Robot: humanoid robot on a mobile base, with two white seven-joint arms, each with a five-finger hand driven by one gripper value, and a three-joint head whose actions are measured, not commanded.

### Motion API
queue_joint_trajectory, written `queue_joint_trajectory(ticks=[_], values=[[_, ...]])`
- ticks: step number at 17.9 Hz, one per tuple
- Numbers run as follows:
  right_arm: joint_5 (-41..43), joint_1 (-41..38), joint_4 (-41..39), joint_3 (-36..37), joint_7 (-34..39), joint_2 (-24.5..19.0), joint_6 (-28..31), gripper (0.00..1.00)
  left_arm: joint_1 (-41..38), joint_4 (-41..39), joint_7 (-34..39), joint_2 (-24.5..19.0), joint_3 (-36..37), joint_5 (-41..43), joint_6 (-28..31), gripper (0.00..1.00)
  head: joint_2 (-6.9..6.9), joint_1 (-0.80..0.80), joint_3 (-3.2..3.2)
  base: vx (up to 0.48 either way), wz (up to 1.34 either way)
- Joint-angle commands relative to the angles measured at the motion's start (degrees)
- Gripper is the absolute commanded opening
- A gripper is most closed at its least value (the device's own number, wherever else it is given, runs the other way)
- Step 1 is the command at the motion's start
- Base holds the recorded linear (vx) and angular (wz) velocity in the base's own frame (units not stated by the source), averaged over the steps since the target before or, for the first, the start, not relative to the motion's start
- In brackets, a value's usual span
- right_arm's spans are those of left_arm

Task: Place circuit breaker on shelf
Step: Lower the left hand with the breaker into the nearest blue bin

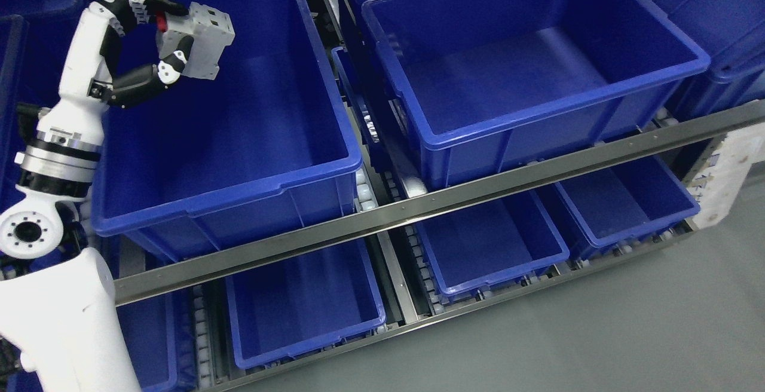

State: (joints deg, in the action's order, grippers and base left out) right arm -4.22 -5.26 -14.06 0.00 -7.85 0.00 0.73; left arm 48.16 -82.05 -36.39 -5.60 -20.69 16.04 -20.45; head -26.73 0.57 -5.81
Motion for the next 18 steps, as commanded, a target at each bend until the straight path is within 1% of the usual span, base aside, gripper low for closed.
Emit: queue_joint_trajectory(ticks=[1, 3, 4, 6, 9, 12, 14, 17, 18], values=[[0.0, 0.0, 0.0, -1.1, 0.0, 1.0, 3.7, 1.0, 10.3, 24.0, -0.8, -7.5, 10.2, 12.9, 0.8, 0.17, 0.0, 0.0, 0.0, 0.095, 0.28], [0.0, 0.0, 0.0, -1.1, 0.0, 1.0, 3.7, 1.0, 14.8, 33.4, 1.0, -6.8, 16.0, 14.5, -0.7, 0.17, 0.0, 0.0, 0.0, 0.057, 0.21], [0.0, 0.0, 0.0, -1.1, 0.0, 1.0, 3.7, 1.0, 16.1, 36.8, 2.4, -6.4, 18.5, 15.2, -0.6, 0.17, 0.0, 0.0, 0.0, 0.041, 0.14], [0.0, 0.0, 0.0, -1.1, 0.0, 1.0, 3.7, 1.0, 18.0, 42.4, 4.5, -4.4, 22.6, 19.4, -0.6, 0.17, 0.0, 0.0, 0.0, 0.037, 0.1], [0.0, 0.0, 0.0, -1.1, 0.0, 1.0, 3.7, 1.0, 21.7, 52.6, 4.8, -2.0, 23.4, 23.9, -0.6, 0.17, 0.0, 0.0, 0.0, 0.011, 0.02], [0.0, 0.0, 0.0, -1.1, 0.0, 1.0, 3.7, 1.0, 23.0, 56.7, 5.9, -1.3, 25.6, 27.8, -0.4, 0.17, 0.01, 0.0, 0.0, -0.001, 0.01], [0.0, 0.0, 0.0, -1.1, 0.0, 1.0, 3.7, 1.0, 23.1, 59.4, 7.6, -1.1, 26.7, 27.9, 0.1, 0.17, 0.01, 0.0, 0.0, 0.0, 0.0], [0.0, 0.0, 0.0, -1.1, 0.0, 1.0, 3.7, 1.0, 23.6, 59.7, 9.0, -1.5, 26.6, 27.8, 1.0, 0.19, 0.01, 0.0, 0.0, 0.018, 0.02], [0.0, 0.0, 0.0, -1.1, 0.0, 1.0, 3.7, 1.0, 24.3, 59.7, 9.5, -1.7, 26.6, 27.8, 1.0, 0.22, 0.01, 0.0, 0.0, 0.037, 0.01]])
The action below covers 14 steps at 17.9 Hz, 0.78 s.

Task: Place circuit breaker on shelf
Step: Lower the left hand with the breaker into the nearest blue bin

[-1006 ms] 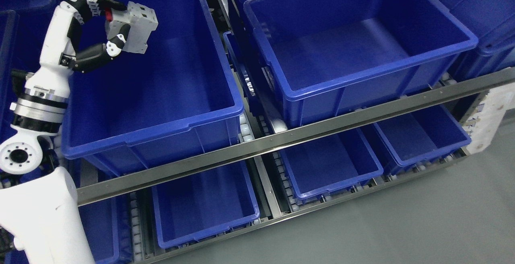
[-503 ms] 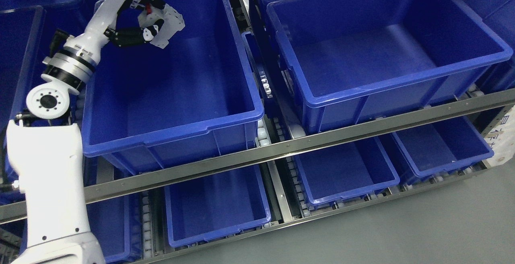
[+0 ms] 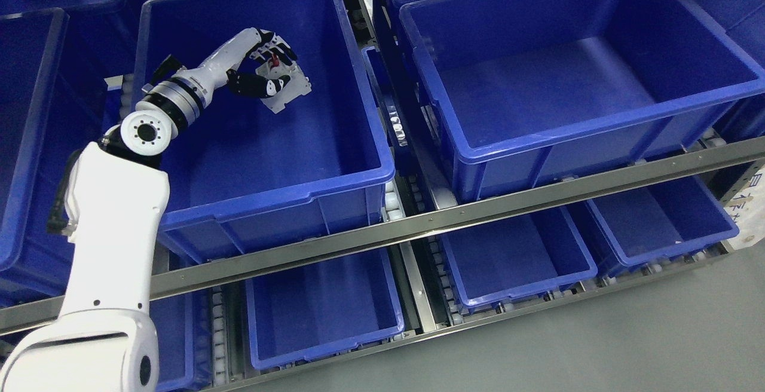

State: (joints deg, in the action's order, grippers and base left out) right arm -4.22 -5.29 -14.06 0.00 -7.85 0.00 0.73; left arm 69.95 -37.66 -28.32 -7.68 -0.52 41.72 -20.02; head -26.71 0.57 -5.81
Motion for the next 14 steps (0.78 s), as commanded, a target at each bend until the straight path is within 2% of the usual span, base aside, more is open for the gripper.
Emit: queue_joint_trajectory(ticks=[1, 3, 5, 9, 11, 14], values=[[0.0, 0.0, 0.0, -1.1, 0.0, 1.0, 3.7, 1.0, 3.0, 15.4, 2.0, 0.2, 6.1, 2.1, 0.6, 0.27, 0.0, 0.0, 0.0, 0.034, 0.0], [0.0, 0.0, 0.0, -1.1, 0.0, 1.0, 3.7, 1.0, 3.1, 15.2, 3.7, -0.2, 5.9, 2.1, 1.4, 0.42, 0.0, 0.0, 0.0, 0.03, 0.03], [0.0, 0.0, 0.0, -1.1, 0.0, 1.0, 3.7, 1.0, 3.2, 15.2, 5.5, -0.2, 5.8, 2.1, 2.9, 0.64, 0.0, 0.0, 0.0, 0.034, 0.07], [0.0, 0.0, 0.0, -1.1, 0.0, 1.0, 3.7, 1.0, 5.5, 14.5, 7.0, -0.2, 5.4, 1.5, 3.4, 0.9, 0.0, 0.0, 0.0, 0.043, 0.03], [0.0, 0.0, 0.0, -1.1, 0.0, 1.0, 3.7, 1.0, 6.5, 13.4, 8.4, -0.1, 3.4, 1.2, 3.3, 0.99, 0.0, 0.0, 0.0, 0.036, 0.0], [0.0, 0.0, 0.0, -1.1, 0.0, 1.0, 3.7, 1.0, 6.0, 8.8, 9.2, 0.0, -3.1, 0.8, 3.3, 1.0, 0.0, 0.0, 0.0, 0.032, 0.0]])
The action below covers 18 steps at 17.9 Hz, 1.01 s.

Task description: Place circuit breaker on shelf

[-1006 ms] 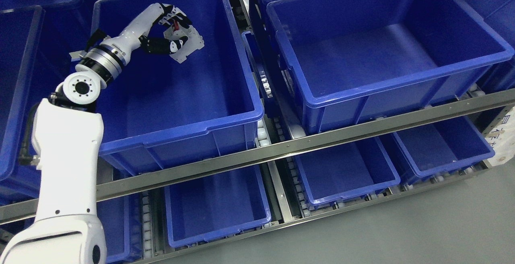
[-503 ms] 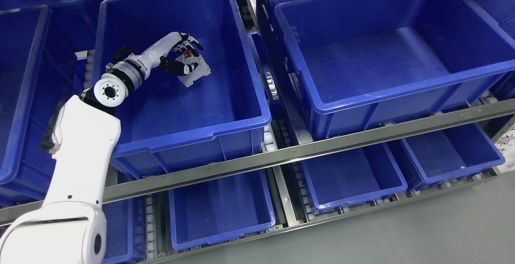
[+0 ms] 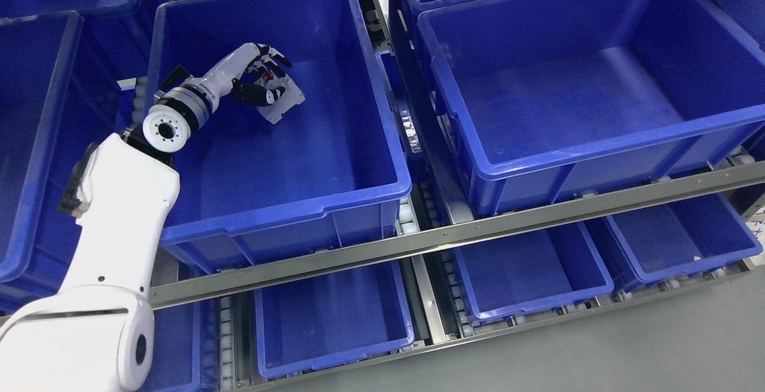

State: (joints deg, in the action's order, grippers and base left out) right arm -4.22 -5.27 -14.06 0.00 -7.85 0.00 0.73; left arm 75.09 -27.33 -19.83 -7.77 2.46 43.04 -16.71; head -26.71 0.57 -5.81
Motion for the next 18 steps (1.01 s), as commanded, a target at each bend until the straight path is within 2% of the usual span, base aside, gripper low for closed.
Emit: queue_joint_trajectory(ticks=[1, 5, 7, 10, 12, 15, 18], values=[[0.0, 0.0, 0.0, -1.1, 0.0, 1.0, 3.7, 1.0, 0.6, -2.8, 0.8, 0.4, -8.4, -0.6, 0.0, 1.0, 0.0, 0.0, 0.0, 0.026, 0.0], [0.0, 0.0, 0.0, -1.1, 0.0, 1.0, 3.7, 1.0, -0.6, -3.5, 0.8, 0.7, -11.2, -1.2, 0.3, 1.0, 0.0, 0.0, 0.0, 0.017, 0.0], [0.0, 0.0, 0.0, -1.1, 0.0, 1.0, 3.7, 1.0, -0.4, -4.0, 0.9, 1.4, -13.8, -5.3, 0.2, 1.0, 0.0, 0.0, 0.0, 0.0, 0.0], [0.0, 0.0, 0.0, -1.1, 0.0, 1.0, 3.7, 1.0, 0.2, -6.3, 5.7, 4.6, -21.4, -22.7, -0.2, 1.0, 0.0, 0.0, 0.0, 0.0, 0.0], [0.0, 0.0, 0.0, -1.1, 0.0, 1.0, 3.7, 1.0, -0.7, -8.3, 10.8, 5.0, -22.8, -32.0, -0.9, 1.0, 0.0, 0.0, 0.0, 0.0, 0.0], [0.0, 0.0, 0.0, -1.1, 0.0, 1.0, 3.7, 1.0, -6.2, -19.8, 15.2, 6.7, -23.1, -37.3, -0.1, 1.0, 0.0, 0.0, 0.0, -0.039, 0.0], [0.0, 0.0, 0.0, -1.1, 0.0, 1.0, 3.7, 1.0, -16.2, -37.8, 15.2, 6.8, -22.2, -37.3, 6.2, 1.0, 0.0, 0.0, 0.0, -0.119, -0.02]])
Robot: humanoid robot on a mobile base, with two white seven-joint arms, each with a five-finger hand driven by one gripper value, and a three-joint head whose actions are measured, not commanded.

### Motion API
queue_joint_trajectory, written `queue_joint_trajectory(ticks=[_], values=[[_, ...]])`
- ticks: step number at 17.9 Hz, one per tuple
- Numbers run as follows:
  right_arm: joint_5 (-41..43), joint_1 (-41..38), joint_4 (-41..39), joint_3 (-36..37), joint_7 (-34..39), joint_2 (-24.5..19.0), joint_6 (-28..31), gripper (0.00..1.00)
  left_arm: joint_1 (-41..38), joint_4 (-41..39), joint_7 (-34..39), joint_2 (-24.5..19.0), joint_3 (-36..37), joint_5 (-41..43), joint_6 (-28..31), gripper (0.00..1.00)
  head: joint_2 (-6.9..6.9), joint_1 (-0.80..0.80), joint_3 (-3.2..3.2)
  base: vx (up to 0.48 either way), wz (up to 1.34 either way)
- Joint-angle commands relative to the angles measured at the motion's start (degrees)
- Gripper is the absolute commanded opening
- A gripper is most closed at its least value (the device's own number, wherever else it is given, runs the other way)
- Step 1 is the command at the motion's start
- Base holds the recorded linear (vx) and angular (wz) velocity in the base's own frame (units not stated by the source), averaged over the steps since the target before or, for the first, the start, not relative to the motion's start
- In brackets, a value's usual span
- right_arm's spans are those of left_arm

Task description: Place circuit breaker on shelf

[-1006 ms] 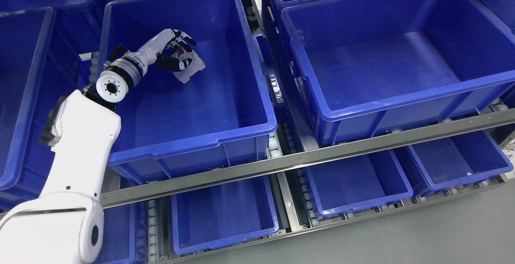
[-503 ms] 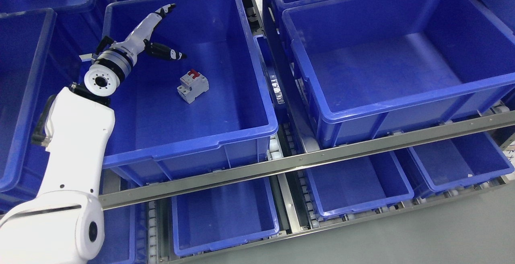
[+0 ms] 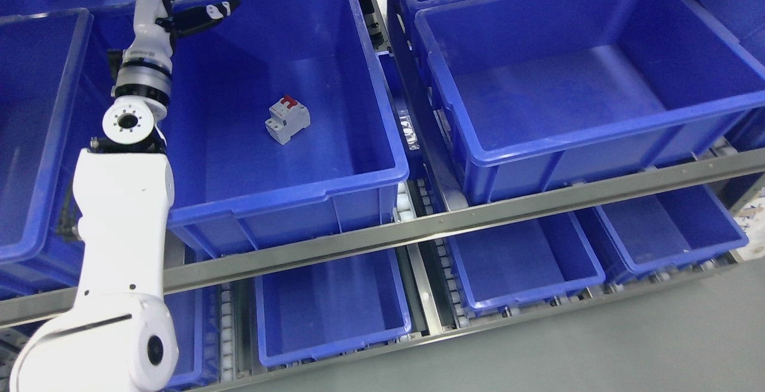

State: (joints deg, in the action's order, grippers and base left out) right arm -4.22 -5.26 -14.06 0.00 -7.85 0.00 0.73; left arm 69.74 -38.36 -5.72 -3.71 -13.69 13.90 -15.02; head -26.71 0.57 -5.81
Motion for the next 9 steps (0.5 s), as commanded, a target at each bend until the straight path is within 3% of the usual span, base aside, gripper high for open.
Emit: queue_joint_trajectory(ticks=[1, 4, 9], values=[[0.0, 0.0, 0.0, -1.1, 0.0, 1.0, 3.8, 1.0, -14.1, -31.4, 1.1, 2.7, -5.0, -8.2, 5.4, 1.0, 0.0, 0.0, 0.0, -0.206, -0.1], [0.0, 0.0, 0.0, -1.1, 0.0, 1.0, 3.8, 1.0, -21.7, -37.7, 1.2, 2.7, 0.3, -8.4, 5.8, 1.0, 0.0, 0.0, 0.0, -0.224, -0.07], [0.0, 0.0, 0.0, -1.1, 0.0, 1.0, 3.8, 1.0, -23.2, -40.8, 1.0, 2.7, 0.2, -8.3, 8.6, 1.0, 0.0, 0.0, 0.0, -0.272, 0.09]])
